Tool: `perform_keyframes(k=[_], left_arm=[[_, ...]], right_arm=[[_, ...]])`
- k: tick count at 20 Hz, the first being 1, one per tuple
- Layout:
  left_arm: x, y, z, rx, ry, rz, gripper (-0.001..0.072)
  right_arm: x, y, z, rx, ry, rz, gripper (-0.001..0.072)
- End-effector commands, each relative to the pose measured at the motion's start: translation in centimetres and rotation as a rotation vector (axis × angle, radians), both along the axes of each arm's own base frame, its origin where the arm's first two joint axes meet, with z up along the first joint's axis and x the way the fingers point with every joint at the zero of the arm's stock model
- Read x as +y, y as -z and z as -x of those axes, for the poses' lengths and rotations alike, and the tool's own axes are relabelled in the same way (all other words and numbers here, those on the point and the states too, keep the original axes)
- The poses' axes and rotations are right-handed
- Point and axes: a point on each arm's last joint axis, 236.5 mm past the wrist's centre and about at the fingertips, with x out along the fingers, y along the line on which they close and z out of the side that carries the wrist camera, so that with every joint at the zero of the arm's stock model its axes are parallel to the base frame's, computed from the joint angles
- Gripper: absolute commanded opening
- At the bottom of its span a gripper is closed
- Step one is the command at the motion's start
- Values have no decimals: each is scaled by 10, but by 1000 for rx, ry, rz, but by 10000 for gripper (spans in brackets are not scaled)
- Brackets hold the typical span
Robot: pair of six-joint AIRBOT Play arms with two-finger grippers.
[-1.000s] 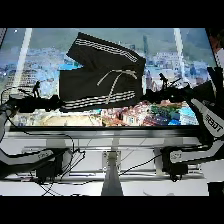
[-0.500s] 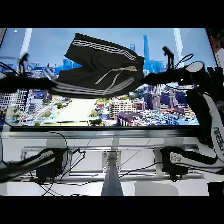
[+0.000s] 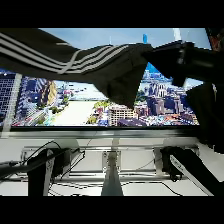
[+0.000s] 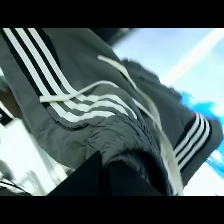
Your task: Fold the clothes and pants, and hang the long-sleeved shirts on hangers.
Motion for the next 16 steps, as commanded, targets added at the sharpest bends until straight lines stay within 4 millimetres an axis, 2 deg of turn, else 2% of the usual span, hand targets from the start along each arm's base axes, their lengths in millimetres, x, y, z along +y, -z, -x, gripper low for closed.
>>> perform_keyframes(k=[1,2,3,4,5,7,9,11,13,15,16], left_arm=[[3,-69,84,-285,-220,-129,10],[6,-69,86,-286,-240,-140,9],[8,-63,77,-257,-225,-127,9],[8,-49,60,-193,-179,-96,9],[7,-30,39,-114,-118,-53,9],[-1,9,-7,40,47,73,8],[-4,50,-55,185,165,164,7],[-13,111,-104,375,242,174,7],[-39,192,-150,596,310,94,7],[-67,271,-179,793,358,23,8],[-78,305,-187,878,362,26,8]], right_arm=[[-6,-75,71,-51,-23,-229,20],[-13,-88,77,-88,5,-264,19],[-18,-93,78,-115,29,-274,19],[-21,-91,73,-127,54,-254,19],[-24,-80,60,-107,96,-217,19],[-34,-45,18,-29,213,-120,19],[-50,10,-36,70,345,17,20],[-59,80,-85,209,425,150,20],[-57,147,-119,348,435,236,20],[-53,203,-151,449,451,279,20],[-53,225,-168,480,468,287,20]])
